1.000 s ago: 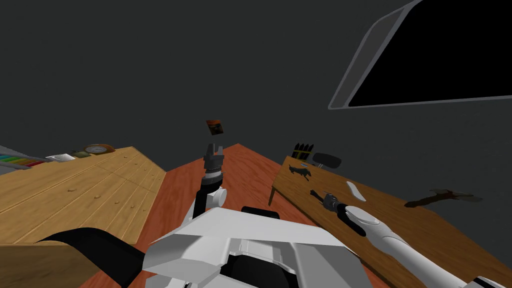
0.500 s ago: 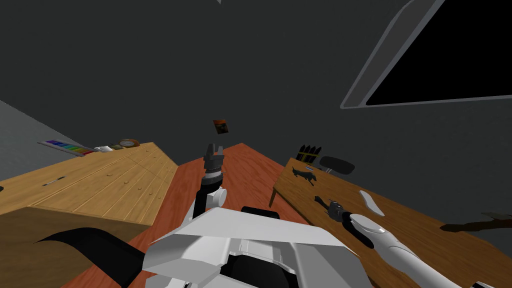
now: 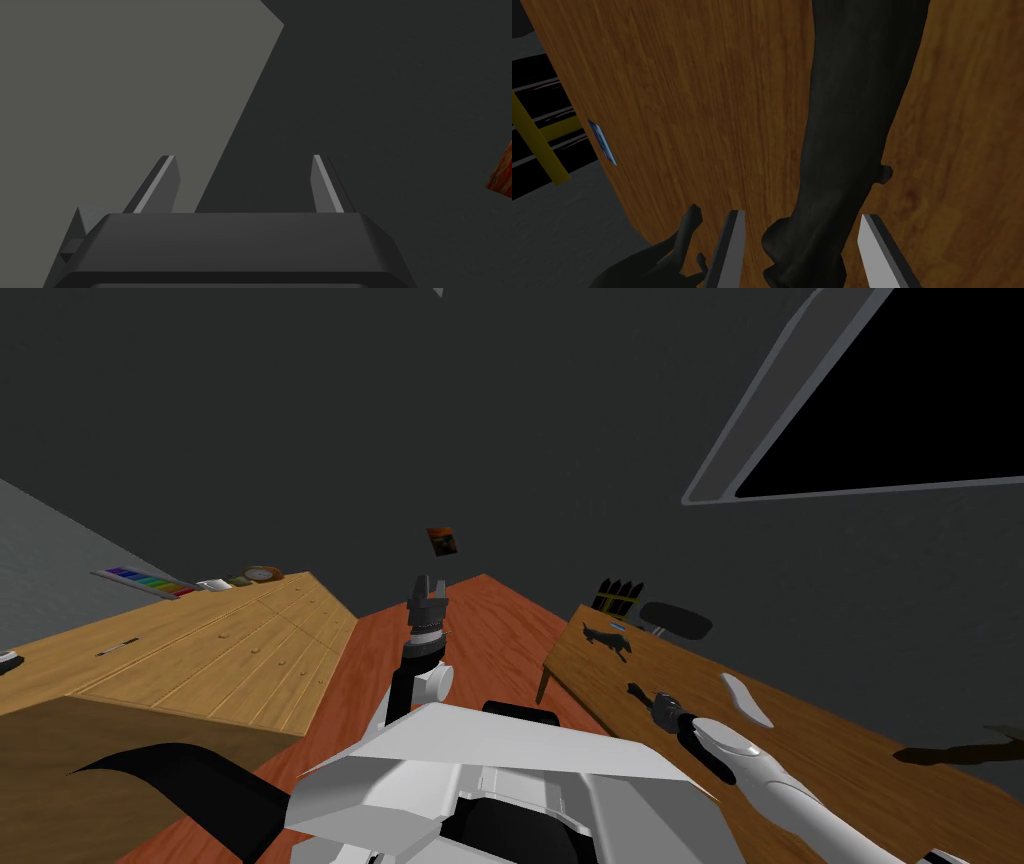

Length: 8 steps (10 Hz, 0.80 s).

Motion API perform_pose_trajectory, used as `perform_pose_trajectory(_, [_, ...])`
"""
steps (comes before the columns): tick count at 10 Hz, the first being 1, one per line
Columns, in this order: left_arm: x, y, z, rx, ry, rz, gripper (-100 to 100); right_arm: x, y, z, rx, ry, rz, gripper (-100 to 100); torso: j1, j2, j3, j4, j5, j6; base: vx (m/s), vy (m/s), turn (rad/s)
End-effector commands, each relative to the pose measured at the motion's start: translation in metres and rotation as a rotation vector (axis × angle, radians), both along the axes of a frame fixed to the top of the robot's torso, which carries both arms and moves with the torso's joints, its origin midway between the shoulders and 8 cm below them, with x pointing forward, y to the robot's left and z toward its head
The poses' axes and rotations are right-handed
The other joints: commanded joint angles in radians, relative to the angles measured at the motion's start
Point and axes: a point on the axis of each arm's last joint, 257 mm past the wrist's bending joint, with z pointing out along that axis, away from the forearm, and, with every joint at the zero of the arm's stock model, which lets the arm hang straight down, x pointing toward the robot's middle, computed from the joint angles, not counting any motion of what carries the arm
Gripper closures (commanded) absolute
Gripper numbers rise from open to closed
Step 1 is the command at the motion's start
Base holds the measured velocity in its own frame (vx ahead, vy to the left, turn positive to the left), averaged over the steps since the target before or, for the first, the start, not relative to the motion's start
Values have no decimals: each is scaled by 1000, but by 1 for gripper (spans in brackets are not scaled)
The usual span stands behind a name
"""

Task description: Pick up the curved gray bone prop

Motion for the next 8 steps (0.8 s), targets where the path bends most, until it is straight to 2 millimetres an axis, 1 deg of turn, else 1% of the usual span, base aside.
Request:
perform_pose_trajectory(1, [0, 0, 0, 0, 0, 0, 0, 0, 0, 0, 0, 0, 0, 100, 0, 0, 0, 0, 0, 0, 0, 0, 0])
perform_pose_trajectory(4, [0, 0, 0, 0, 0, 0, 0, 0, -1, 1, 1, -2, -3, 100, 2, 1, 0, 0, 0, -1, 0, 0, 0])
perform_pose_trajectory(5, [0, 0, 0, 0, 0, 0, 0, 0, -1, 0, 1, -2, -4, 0, 2, 1, 0, 0, 1, -1, 0, 0, 0])
perform_pose_trajectory(6, [0, 0, 0, 0, 0, 0, 0, 3, -9, 10, -1, -1, 4, 100, 2, 1, 1, 0, 1, -1, -18, 68, -37])
perform_pose_trajectory(7, [0, 0, 0, 0, 0, 0, 0, 2, -7, 6, -3, -3, 0, 100, 6, 2, 1, 0, 1, 0, -12, 44, -19])
perform_pose_trajectory(8, [0, 0, 0, 0, 0, 0, 0, 2, -7, 7, -1, -3, 1, 0, 5, 2, 1, 0, 1, -1, -2, 6, 1])
